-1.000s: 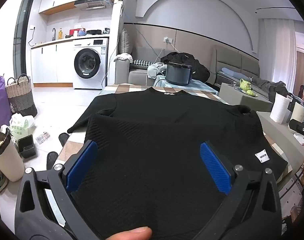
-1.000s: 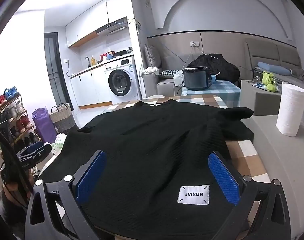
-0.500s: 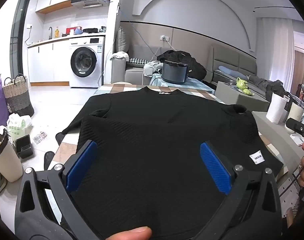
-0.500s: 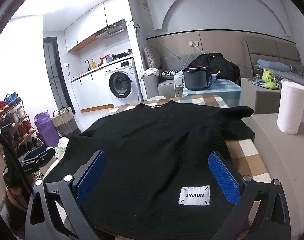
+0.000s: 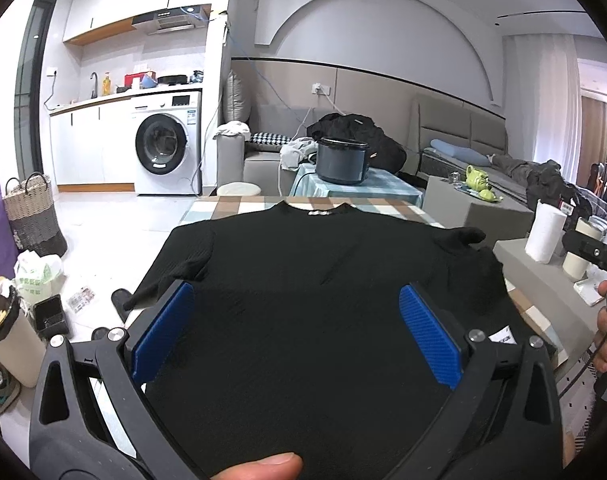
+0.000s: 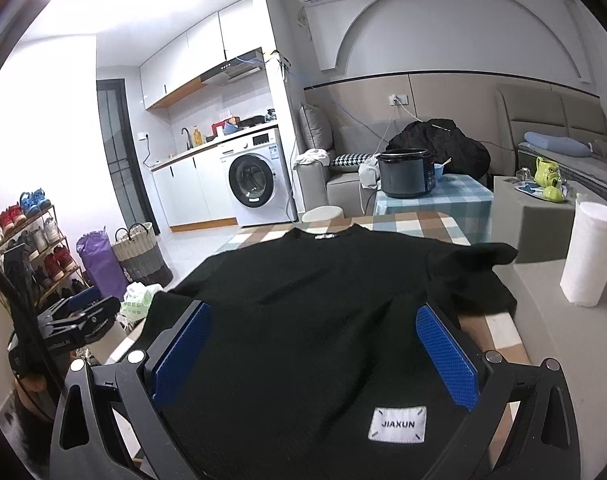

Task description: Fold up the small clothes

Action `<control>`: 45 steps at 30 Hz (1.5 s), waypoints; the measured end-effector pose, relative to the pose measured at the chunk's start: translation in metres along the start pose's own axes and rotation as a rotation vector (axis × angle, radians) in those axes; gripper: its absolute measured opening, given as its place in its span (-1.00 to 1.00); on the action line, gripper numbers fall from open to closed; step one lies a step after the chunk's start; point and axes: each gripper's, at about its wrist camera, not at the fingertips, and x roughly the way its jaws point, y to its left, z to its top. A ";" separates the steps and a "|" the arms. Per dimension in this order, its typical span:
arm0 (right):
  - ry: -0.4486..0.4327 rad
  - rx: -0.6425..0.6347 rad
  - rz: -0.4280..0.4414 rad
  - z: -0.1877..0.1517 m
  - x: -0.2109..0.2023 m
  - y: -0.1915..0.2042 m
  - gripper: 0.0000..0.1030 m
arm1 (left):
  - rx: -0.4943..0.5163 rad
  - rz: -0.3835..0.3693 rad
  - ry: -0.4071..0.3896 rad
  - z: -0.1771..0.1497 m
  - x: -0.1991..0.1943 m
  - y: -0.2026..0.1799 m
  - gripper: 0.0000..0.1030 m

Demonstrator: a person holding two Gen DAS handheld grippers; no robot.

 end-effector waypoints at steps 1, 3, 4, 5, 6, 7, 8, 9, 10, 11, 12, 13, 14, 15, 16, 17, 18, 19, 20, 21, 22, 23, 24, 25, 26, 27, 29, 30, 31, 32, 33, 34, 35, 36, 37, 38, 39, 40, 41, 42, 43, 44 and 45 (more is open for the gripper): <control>0.004 0.001 -0.002 0.002 0.002 0.000 1.00 | 0.006 0.004 0.001 0.003 0.000 -0.001 0.98; 0.011 0.004 -0.011 0.005 0.004 0.000 1.00 | 0.019 0.016 0.002 0.006 0.000 -0.001 0.98; 0.012 0.007 -0.011 0.005 0.005 0.000 1.00 | 0.022 0.016 0.003 0.005 -0.001 0.000 0.98; 0.012 0.010 -0.006 0.003 0.006 -0.001 1.00 | 0.023 0.018 0.007 0.006 0.001 0.001 0.98; 0.018 0.013 -0.003 0.001 0.007 -0.001 1.00 | 0.024 0.022 0.012 0.006 0.002 0.002 0.98; 0.028 0.013 0.000 0.000 0.009 -0.001 1.00 | 0.022 0.025 0.013 0.006 0.003 0.004 0.98; 0.029 0.012 0.001 -0.001 0.009 -0.002 1.00 | 0.018 0.026 0.015 0.006 0.004 0.005 0.98; 0.027 0.011 0.000 -0.002 0.008 -0.002 1.00 | 0.015 0.024 0.019 0.005 0.004 0.006 0.98; 0.027 0.010 0.001 -0.002 0.008 -0.002 1.00 | 0.013 0.020 0.021 0.006 0.003 0.007 0.98; 0.029 0.010 0.003 -0.003 0.009 -0.001 1.00 | 0.011 0.019 0.023 0.004 0.006 0.010 0.98; 0.031 0.009 0.006 -0.002 0.010 -0.001 1.00 | 0.012 0.020 0.023 0.003 0.005 0.010 0.98; 0.032 0.008 0.008 -0.003 0.010 -0.001 1.00 | 0.014 0.023 0.023 0.004 0.005 0.011 0.98; 0.033 0.008 0.007 -0.004 0.010 -0.001 1.00 | 0.012 0.022 0.024 0.002 0.005 0.014 0.98; 0.035 0.009 0.006 -0.004 0.011 -0.001 1.00 | 0.010 0.023 0.025 0.002 0.004 0.015 0.98; 0.036 0.011 0.008 -0.003 0.012 -0.001 1.00 | 0.007 0.021 0.028 0.001 0.005 0.017 0.98; 0.039 0.013 0.010 -0.003 0.012 -0.002 1.00 | 0.006 0.019 0.031 0.000 0.006 0.017 0.98; 0.041 0.015 0.009 -0.003 0.013 -0.002 1.00 | 0.006 0.019 0.031 0.000 0.008 0.013 0.98; 0.041 0.015 0.008 -0.003 0.013 -0.002 1.00 | 0.006 0.021 0.031 0.000 0.008 0.012 0.98; 0.043 0.014 0.007 -0.004 0.013 -0.001 1.00 | 0.007 0.022 0.031 0.000 0.008 0.013 0.98; 0.044 0.013 0.005 -0.003 0.013 -0.001 1.00 | 0.006 0.022 0.031 0.000 0.008 0.013 0.98; 0.045 0.014 0.004 -0.004 0.014 -0.001 1.00 | 0.005 0.021 0.031 0.001 0.009 0.013 0.98; 0.047 0.015 0.004 -0.004 0.014 -0.001 1.00 | 0.005 0.021 0.032 0.001 0.008 0.013 0.98; 0.048 0.016 0.005 -0.004 0.015 -0.001 1.00 | 0.006 0.021 0.032 0.001 0.009 0.012 0.98; 0.049 0.016 0.004 -0.004 0.015 -0.002 1.00 | 0.007 0.022 0.032 0.001 0.008 0.012 0.98; 0.050 0.016 0.003 -0.003 0.015 -0.002 1.00 | 0.006 0.021 0.032 0.001 0.008 0.013 0.98; 0.051 0.015 0.003 -0.003 0.016 -0.002 1.00 | 0.005 0.020 0.032 0.001 0.008 0.013 0.98; 0.051 0.015 0.002 -0.003 0.015 -0.002 1.00 | 0.007 0.022 0.032 0.001 0.009 0.012 0.98; 0.051 0.015 0.003 -0.003 0.016 -0.003 1.00 | 0.007 0.022 0.031 0.001 0.008 0.012 0.98; 0.051 0.015 0.003 -0.002 0.016 -0.003 1.00 | 0.008 0.020 0.032 0.002 0.008 0.013 0.98; 0.051 0.015 0.002 -0.003 0.016 -0.003 1.00 | 0.006 0.020 0.032 0.002 0.009 0.013 0.98; 0.051 0.015 0.001 -0.003 0.016 -0.003 1.00 | 0.006 0.021 0.032 0.002 0.009 0.012 0.98; 0.051 0.016 0.000 -0.003 0.015 -0.003 1.00 | 0.007 0.023 0.033 0.002 0.008 0.013 0.98; 0.050 0.017 0.000 -0.003 0.015 -0.003 1.00 | 0.006 0.022 0.032 0.002 0.009 0.013 0.98; 0.050 0.017 -0.001 -0.003 0.014 -0.003 1.00 | 0.006 0.021 0.033 0.002 0.009 0.012 0.98; 0.049 0.018 -0.003 -0.003 0.015 -0.004 1.00 | 0.006 0.021 0.033 0.002 0.009 0.013 0.98; 0.048 0.018 -0.003 -0.002 0.014 -0.004 1.00 | 0.006 0.021 0.033 0.002 0.009 0.012 0.98; 0.047 0.019 -0.004 -0.002 0.013 -0.004 1.00 | 0.006 0.022 0.032 0.002 0.008 0.013 0.98; 0.046 0.019 -0.005 -0.002 0.013 -0.005 1.00 | 0.006 0.021 0.032 0.002 0.009 0.013 0.98; 0.044 0.019 -0.006 -0.002 0.012 -0.005 1.00 | 0.006 0.020 0.032 0.002 0.009 0.013 0.98; 0.043 0.019 -0.006 -0.002 0.012 -0.004 1.00 | 0.007 0.020 0.033 0.002 0.009 0.013 0.98; 0.043 0.019 -0.007 -0.002 0.012 -0.004 1.00 | 0.007 0.022 0.033 0.002 0.009 0.012 0.98; 0.043 0.020 -0.008 -0.001 0.012 -0.005 1.00 | 0.006 0.021 0.032 0.002 0.009 0.012 0.98; 0.044 0.019 -0.008 -0.001 0.012 -0.005 1.00 | 0.006 0.020 0.032 0.003 0.008 0.013 0.98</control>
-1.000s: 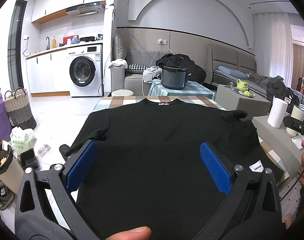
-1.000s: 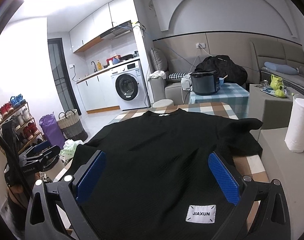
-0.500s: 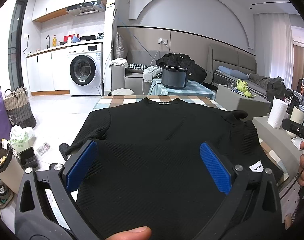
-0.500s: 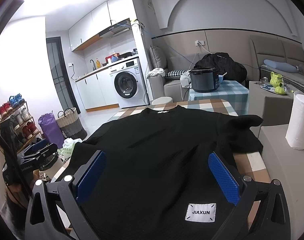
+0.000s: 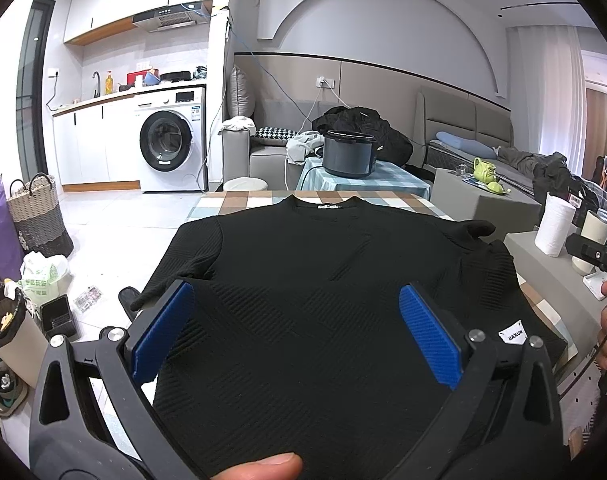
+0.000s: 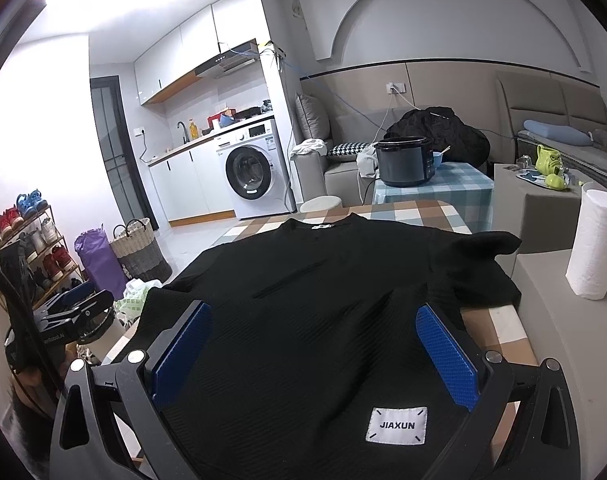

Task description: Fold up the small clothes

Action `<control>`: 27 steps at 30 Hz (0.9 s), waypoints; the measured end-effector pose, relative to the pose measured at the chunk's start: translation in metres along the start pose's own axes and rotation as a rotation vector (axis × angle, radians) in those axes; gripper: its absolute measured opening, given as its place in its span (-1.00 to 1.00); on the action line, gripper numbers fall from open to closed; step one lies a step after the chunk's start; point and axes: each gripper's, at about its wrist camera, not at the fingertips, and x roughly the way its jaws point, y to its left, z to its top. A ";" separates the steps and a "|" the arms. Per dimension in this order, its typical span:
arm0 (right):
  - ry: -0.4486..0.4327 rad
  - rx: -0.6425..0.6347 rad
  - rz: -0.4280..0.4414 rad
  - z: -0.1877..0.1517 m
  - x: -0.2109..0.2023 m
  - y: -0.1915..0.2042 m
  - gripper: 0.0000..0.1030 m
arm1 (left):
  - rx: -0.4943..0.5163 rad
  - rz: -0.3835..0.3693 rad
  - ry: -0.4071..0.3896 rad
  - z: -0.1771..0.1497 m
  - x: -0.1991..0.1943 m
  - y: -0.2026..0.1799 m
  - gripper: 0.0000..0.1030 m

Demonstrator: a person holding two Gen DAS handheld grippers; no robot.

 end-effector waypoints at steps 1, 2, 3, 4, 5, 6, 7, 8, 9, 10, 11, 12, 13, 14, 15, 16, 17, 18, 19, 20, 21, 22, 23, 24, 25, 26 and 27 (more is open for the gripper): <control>0.000 0.000 0.000 0.000 0.000 0.000 1.00 | 0.000 0.000 0.000 0.000 0.001 -0.001 0.98; 0.000 0.001 0.000 0.000 0.000 0.000 1.00 | 0.001 0.001 0.000 0.001 0.000 0.000 0.98; 0.000 0.000 0.001 0.000 0.000 0.000 1.00 | 0.000 0.002 0.000 0.001 0.001 -0.001 0.98; -0.001 0.000 0.000 0.000 0.000 0.000 1.00 | 0.000 0.002 0.001 0.001 0.001 -0.001 0.98; 0.000 0.000 0.000 0.000 0.000 0.000 1.00 | 0.000 0.000 0.001 0.001 0.001 -0.001 0.98; 0.001 0.001 -0.001 0.000 0.000 -0.001 1.00 | -0.001 0.000 0.001 0.001 0.000 -0.001 0.98; 0.000 0.001 0.000 0.000 -0.001 -0.001 1.00 | -0.001 0.001 0.001 0.001 0.000 -0.001 0.98; 0.000 0.001 0.000 0.000 -0.002 -0.001 1.00 | 0.001 0.001 0.001 0.001 0.001 -0.001 0.98; 0.001 0.001 -0.001 0.000 -0.001 0.000 1.00 | 0.001 0.002 0.001 0.001 0.000 -0.001 0.98; 0.000 0.002 -0.003 0.000 -0.001 -0.001 1.00 | 0.000 0.001 0.001 0.001 0.001 -0.001 0.98; 0.000 0.002 -0.002 0.000 -0.002 -0.001 1.00 | 0.000 0.001 0.001 0.001 0.001 -0.001 0.98; 0.000 0.003 -0.002 0.000 -0.002 -0.001 1.00 | 0.001 0.001 0.001 0.001 0.000 -0.001 0.98; 0.000 0.003 -0.003 0.000 -0.002 -0.001 1.00 | 0.001 0.001 0.002 0.001 0.001 -0.001 0.98; 0.000 0.003 -0.003 0.000 -0.002 -0.001 1.00 | 0.000 0.001 0.000 0.001 0.000 -0.001 0.98; -0.001 0.004 -0.002 0.000 -0.002 -0.001 1.00 | 0.000 0.000 0.000 0.001 0.000 -0.001 0.98; -0.001 0.004 -0.002 0.001 -0.002 -0.001 1.00 | 0.000 -0.001 0.000 0.001 0.000 0.000 0.98; -0.002 0.005 -0.002 0.001 -0.002 -0.001 1.00 | 0.001 0.002 0.002 0.001 0.001 -0.002 0.98; -0.002 0.005 -0.004 0.001 -0.002 -0.001 1.00 | 0.001 0.003 0.001 0.001 0.001 -0.002 0.98; -0.003 0.006 -0.004 0.001 -0.003 -0.001 1.00 | 0.001 0.001 0.001 0.001 0.001 -0.001 0.98; -0.004 0.009 -0.004 0.001 -0.003 -0.001 1.00 | 0.000 -0.001 0.002 0.001 0.001 -0.001 0.98; -0.004 0.012 -0.002 0.002 -0.003 -0.002 1.00 | 0.000 0.000 0.002 0.001 0.001 -0.001 0.98; -0.004 0.014 -0.002 0.002 -0.004 -0.002 1.00 | 0.001 0.001 0.002 0.001 0.000 -0.002 0.98; -0.006 0.017 -0.001 0.002 -0.004 -0.002 1.00 | 0.001 0.002 0.001 0.000 0.000 -0.002 0.98; -0.006 0.020 -0.001 0.002 -0.003 -0.002 1.00 | 0.001 0.001 0.001 0.000 0.001 -0.002 0.98; -0.005 0.023 0.000 0.002 -0.003 -0.002 1.00 | 0.001 0.001 0.002 0.001 0.001 -0.002 0.98; -0.006 0.025 0.001 0.003 -0.002 -0.002 1.00 | 0.001 0.001 0.002 0.000 0.001 -0.002 0.98; -0.006 0.028 0.001 0.003 -0.002 -0.003 1.00 | 0.000 0.002 0.002 0.000 0.000 -0.001 0.98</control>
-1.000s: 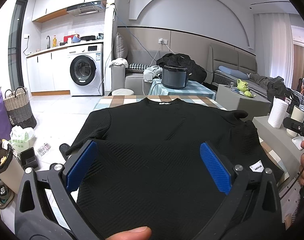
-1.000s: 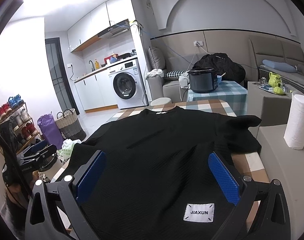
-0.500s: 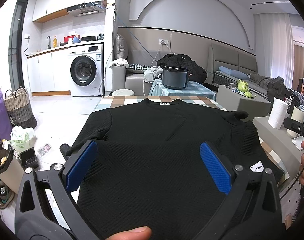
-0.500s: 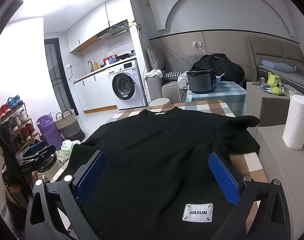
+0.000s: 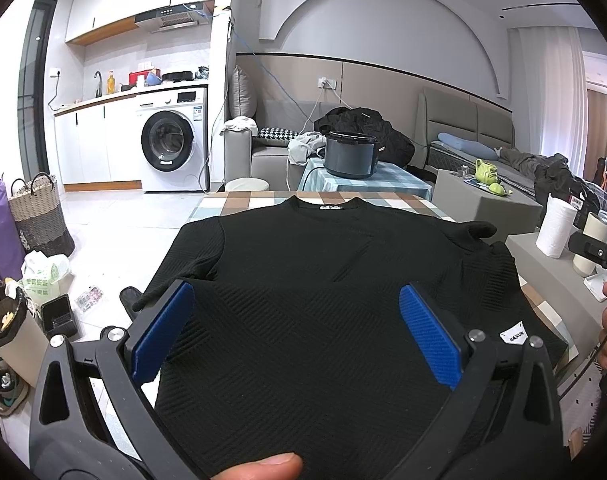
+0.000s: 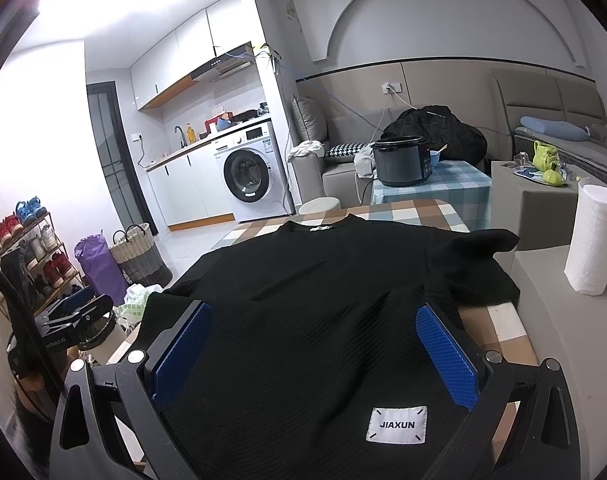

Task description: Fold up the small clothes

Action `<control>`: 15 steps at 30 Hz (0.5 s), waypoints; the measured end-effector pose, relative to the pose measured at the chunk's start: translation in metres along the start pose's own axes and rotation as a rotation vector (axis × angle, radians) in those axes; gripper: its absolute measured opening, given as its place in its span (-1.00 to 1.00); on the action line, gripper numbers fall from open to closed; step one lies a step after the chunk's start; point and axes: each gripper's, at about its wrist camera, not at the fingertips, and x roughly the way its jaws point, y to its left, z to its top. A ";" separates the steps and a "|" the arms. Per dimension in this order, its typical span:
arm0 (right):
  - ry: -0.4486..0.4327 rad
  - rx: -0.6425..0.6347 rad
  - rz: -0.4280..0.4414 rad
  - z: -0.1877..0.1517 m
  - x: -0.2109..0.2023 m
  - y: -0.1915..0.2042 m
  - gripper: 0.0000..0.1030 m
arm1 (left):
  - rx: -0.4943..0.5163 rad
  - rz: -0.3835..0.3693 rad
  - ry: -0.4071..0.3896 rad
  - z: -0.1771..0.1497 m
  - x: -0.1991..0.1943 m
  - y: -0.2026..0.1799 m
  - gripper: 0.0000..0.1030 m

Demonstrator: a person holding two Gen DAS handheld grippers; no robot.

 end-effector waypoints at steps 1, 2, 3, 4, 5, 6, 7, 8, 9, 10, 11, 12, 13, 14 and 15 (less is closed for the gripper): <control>-0.001 0.003 0.000 0.000 0.000 0.000 1.00 | 0.000 -0.001 0.001 0.000 0.000 0.000 0.98; -0.002 0.007 0.001 0.000 0.001 -0.001 1.00 | -0.002 0.001 0.004 0.002 0.004 -0.001 0.98; -0.003 0.011 0.001 0.000 0.001 -0.001 1.00 | -0.004 0.001 0.007 0.002 0.005 0.000 0.98; -0.003 0.015 0.000 0.000 0.001 -0.001 1.00 | -0.006 0.000 0.009 0.002 0.004 0.001 0.98; -0.002 0.020 -0.001 -0.001 0.001 -0.002 1.00 | -0.008 0.000 0.010 0.001 0.005 0.003 0.98; -0.003 0.023 -0.001 -0.001 0.001 -0.002 1.00 | -0.009 0.000 0.013 0.001 0.005 0.003 0.98; -0.009 0.028 -0.003 -0.001 0.002 -0.003 1.00 | -0.010 0.002 0.016 0.001 0.006 0.005 0.98; -0.013 0.033 -0.003 -0.002 0.001 -0.003 1.00 | -0.011 0.004 0.019 0.000 0.008 0.006 0.98; -0.014 0.038 -0.003 -0.003 0.002 -0.004 1.00 | -0.011 0.004 0.023 0.000 0.009 0.007 0.98; -0.014 0.042 -0.003 -0.003 0.002 -0.005 1.00 | -0.013 0.005 0.027 0.000 0.012 0.008 0.98; -0.014 0.049 -0.004 -0.004 0.003 -0.007 1.00 | -0.015 0.004 0.031 -0.001 0.015 0.009 0.98; -0.014 0.056 -0.006 -0.005 0.003 -0.008 1.00 | -0.017 0.004 0.037 -0.002 0.018 0.011 0.98; -0.015 0.063 -0.005 -0.006 0.005 -0.010 1.00 | -0.020 0.003 0.043 -0.003 0.022 0.013 0.98; -0.014 0.073 -0.001 -0.007 0.007 -0.013 1.00 | -0.023 0.004 0.048 -0.005 0.026 0.014 0.98; -0.013 0.079 0.001 -0.008 0.009 -0.014 1.00 | -0.025 0.004 0.054 -0.008 0.030 0.017 0.98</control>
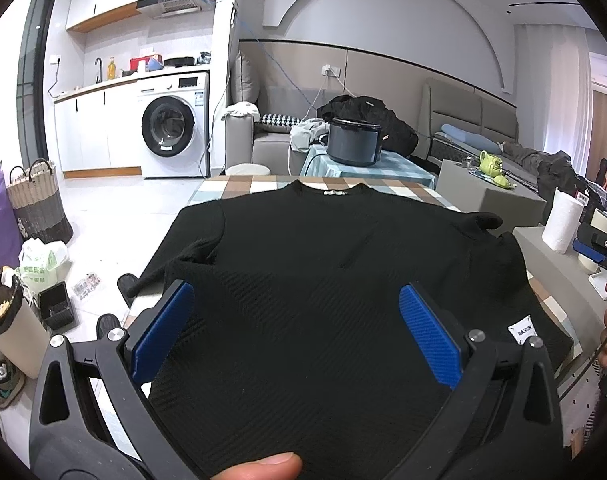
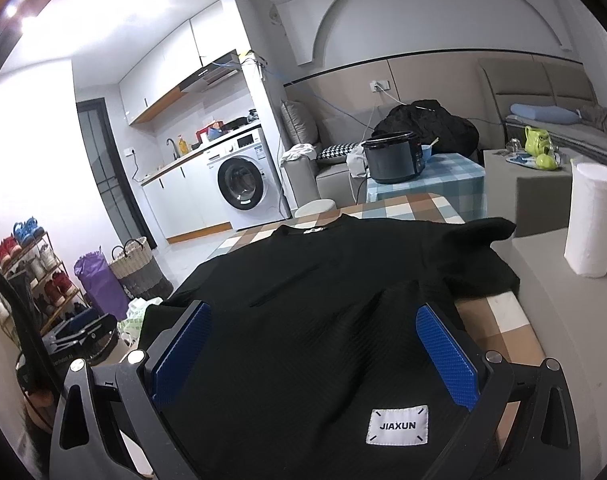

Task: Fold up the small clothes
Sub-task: 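Grasp the sweater side and sleeve with the right tool and lift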

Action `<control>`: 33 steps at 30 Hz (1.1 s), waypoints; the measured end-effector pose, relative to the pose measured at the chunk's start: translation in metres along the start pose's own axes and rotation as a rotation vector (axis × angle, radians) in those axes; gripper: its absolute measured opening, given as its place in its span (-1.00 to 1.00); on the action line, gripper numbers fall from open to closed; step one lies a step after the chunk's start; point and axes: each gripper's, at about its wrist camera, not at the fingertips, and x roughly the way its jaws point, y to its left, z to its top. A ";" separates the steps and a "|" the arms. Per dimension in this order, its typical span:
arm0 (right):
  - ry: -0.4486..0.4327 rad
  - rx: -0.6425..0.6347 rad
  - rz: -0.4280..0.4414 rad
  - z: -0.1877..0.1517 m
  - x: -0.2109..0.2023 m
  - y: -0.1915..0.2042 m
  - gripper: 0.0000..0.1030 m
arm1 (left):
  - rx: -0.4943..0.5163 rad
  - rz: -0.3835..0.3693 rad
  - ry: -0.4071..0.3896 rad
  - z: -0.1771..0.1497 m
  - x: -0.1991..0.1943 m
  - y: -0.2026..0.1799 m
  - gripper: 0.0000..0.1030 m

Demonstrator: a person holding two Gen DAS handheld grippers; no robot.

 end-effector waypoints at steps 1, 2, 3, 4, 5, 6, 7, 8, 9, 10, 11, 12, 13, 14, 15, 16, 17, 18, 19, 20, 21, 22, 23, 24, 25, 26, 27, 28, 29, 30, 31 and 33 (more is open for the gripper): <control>0.001 0.008 0.001 -0.002 0.003 -0.002 1.00 | -0.001 0.001 0.007 -0.002 0.004 0.002 0.98; 0.000 0.016 0.001 -0.003 0.005 -0.004 1.00 | -0.002 0.003 0.016 -0.003 0.009 0.004 0.98; -0.001 0.022 0.002 -0.004 0.006 -0.006 1.00 | -0.003 0.005 0.023 -0.005 0.012 0.006 0.98; -0.007 0.028 0.007 -0.006 0.008 -0.007 1.00 | -0.004 0.006 0.029 -0.007 0.016 0.007 0.98; -0.017 0.029 0.012 -0.008 0.010 -0.009 1.00 | -0.007 0.008 0.037 -0.010 0.022 0.010 0.98; -0.020 0.029 0.013 -0.009 0.013 -0.011 1.00 | -0.009 0.012 0.045 -0.011 0.027 0.012 0.98; -0.017 0.026 0.008 -0.010 0.016 -0.013 1.00 | -0.012 0.019 0.057 -0.013 0.032 0.015 0.98; 0.000 0.021 -0.016 -0.010 0.021 -0.014 1.00 | -0.016 0.023 0.062 -0.015 0.037 0.016 0.98; 0.011 0.015 -0.052 -0.010 0.024 -0.015 1.00 | -0.020 0.023 0.067 -0.017 0.042 0.019 0.98; 0.018 0.014 -0.076 -0.009 0.025 -0.016 1.00 | -0.024 0.022 0.073 -0.018 0.047 0.021 0.98; 0.031 0.021 -0.101 -0.007 0.029 -0.020 1.00 | -0.031 0.022 0.082 -0.019 0.052 0.024 0.98; 0.044 0.039 -0.113 -0.003 0.032 -0.024 1.00 | -0.035 0.022 0.088 -0.018 0.057 0.026 0.98; 0.052 0.069 -0.111 0.000 0.034 -0.030 1.00 | -0.038 0.019 0.093 -0.017 0.062 0.027 0.98; 0.057 0.113 -0.103 0.003 0.035 -0.038 1.00 | -0.038 0.016 0.098 -0.015 0.067 0.029 0.98; 0.060 0.159 -0.095 0.006 0.035 -0.048 1.00 | -0.035 0.015 0.101 -0.012 0.072 0.031 0.98; 0.060 0.211 -0.088 0.009 0.037 -0.057 1.00 | -0.032 0.016 0.102 -0.010 0.076 0.033 0.98; 0.063 0.273 -0.088 0.013 0.038 -0.070 1.00 | -0.031 0.017 0.104 -0.005 0.081 0.034 0.98; 0.065 0.306 -0.105 0.015 0.039 -0.078 1.00 | -0.031 0.015 0.106 -0.002 0.086 0.035 0.98; 0.069 0.338 -0.133 0.018 0.042 -0.086 1.00 | -0.033 0.011 0.111 0.003 0.092 0.035 0.98; 0.078 0.366 -0.161 0.021 0.046 -0.096 0.99 | -0.038 0.005 0.113 0.008 0.098 0.037 0.98; 0.086 0.386 -0.167 0.023 0.049 -0.102 0.94 | -0.042 0.003 0.113 0.011 0.104 0.037 0.98; 0.093 0.411 -0.169 0.025 0.053 -0.108 0.92 | -0.046 0.002 0.118 0.015 0.110 0.039 0.98; 0.104 0.440 -0.177 0.027 0.058 -0.116 0.92 | -0.052 -0.001 0.124 0.020 0.118 0.041 0.96; 0.111 0.467 -0.188 0.029 0.062 -0.122 0.88 | -0.061 -0.007 0.128 0.023 0.126 0.044 0.88; 0.120 0.497 -0.196 0.031 0.067 -0.129 0.87 | -0.067 -0.011 0.132 0.026 0.133 0.046 0.82; 0.129 0.526 -0.211 0.033 0.074 -0.138 0.86 | -0.074 -0.013 0.139 0.030 0.141 0.048 0.72; 0.132 0.547 -0.218 0.034 0.077 -0.144 0.86 | -0.076 -0.013 0.148 0.032 0.148 0.050 0.68; 0.140 0.566 -0.225 0.034 0.082 -0.150 0.86 | -0.074 -0.015 0.156 0.034 0.156 0.051 0.67; 0.151 0.591 -0.232 0.035 0.090 -0.159 0.86 | -0.071 -0.011 0.161 0.036 0.163 0.053 0.66; 0.162 0.613 -0.243 0.035 0.095 -0.165 0.86 | -0.069 -0.008 0.162 0.038 0.169 0.053 0.66; 0.173 0.634 -0.255 0.034 0.101 -0.171 0.83 | -0.068 -0.005 0.165 0.040 0.175 0.054 0.66; 0.189 0.685 -0.270 0.034 0.114 -0.187 0.76 | -0.071 -0.005 0.178 0.043 0.189 0.054 0.66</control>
